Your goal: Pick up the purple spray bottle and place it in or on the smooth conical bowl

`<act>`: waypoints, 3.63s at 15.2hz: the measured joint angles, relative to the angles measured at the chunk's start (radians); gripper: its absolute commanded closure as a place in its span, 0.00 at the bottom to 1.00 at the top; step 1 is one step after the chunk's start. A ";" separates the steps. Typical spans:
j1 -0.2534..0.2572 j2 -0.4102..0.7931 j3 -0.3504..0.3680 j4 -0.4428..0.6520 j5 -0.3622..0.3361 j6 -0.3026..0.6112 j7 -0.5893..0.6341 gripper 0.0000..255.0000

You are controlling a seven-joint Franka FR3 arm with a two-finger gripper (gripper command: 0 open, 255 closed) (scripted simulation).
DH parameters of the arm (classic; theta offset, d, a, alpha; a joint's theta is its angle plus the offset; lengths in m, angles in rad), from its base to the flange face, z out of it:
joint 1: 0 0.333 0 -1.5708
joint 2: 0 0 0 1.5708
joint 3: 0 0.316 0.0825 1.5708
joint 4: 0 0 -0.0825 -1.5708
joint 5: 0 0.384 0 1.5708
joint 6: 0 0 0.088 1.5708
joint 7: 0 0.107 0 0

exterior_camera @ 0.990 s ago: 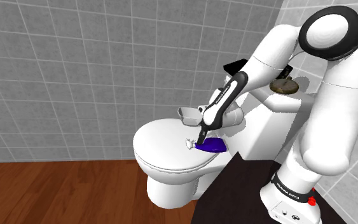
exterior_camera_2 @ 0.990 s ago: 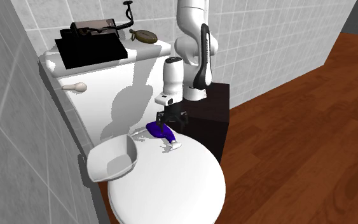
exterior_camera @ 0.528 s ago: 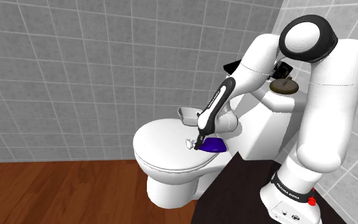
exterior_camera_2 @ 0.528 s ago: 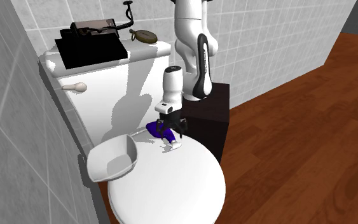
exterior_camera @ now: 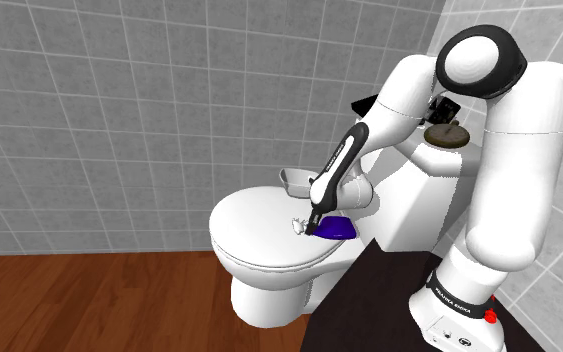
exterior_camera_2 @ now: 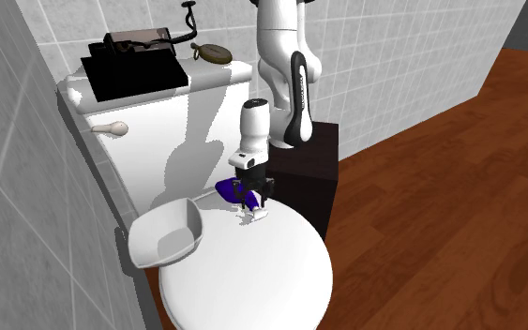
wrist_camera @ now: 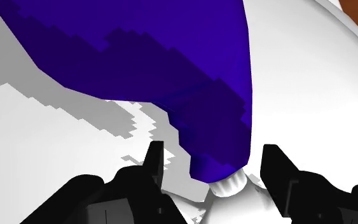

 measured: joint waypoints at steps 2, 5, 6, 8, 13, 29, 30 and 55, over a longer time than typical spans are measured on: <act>0.000 0.000 0.000 0.000 0.000 0.000 0.000 1.00; 0.000 0.000 0.000 0.000 0.000 0.000 0.000 1.00; 0.000 0.000 0.000 0.000 0.000 0.000 0.000 1.00; 0.000 0.000 0.000 0.000 0.000 0.000 0.000 1.00; 0.072 -0.057 -0.075 -0.016 -0.022 -0.046 0.028 1.00; 0.277 -0.354 -0.374 -0.069 -0.462 -0.290 0.378 1.00; 0.273 -0.372 -0.374 -0.068 -0.482 -0.308 0.392 1.00; 0.173 -0.045 -0.432 0.591 -0.289 -0.674 0.119 1.00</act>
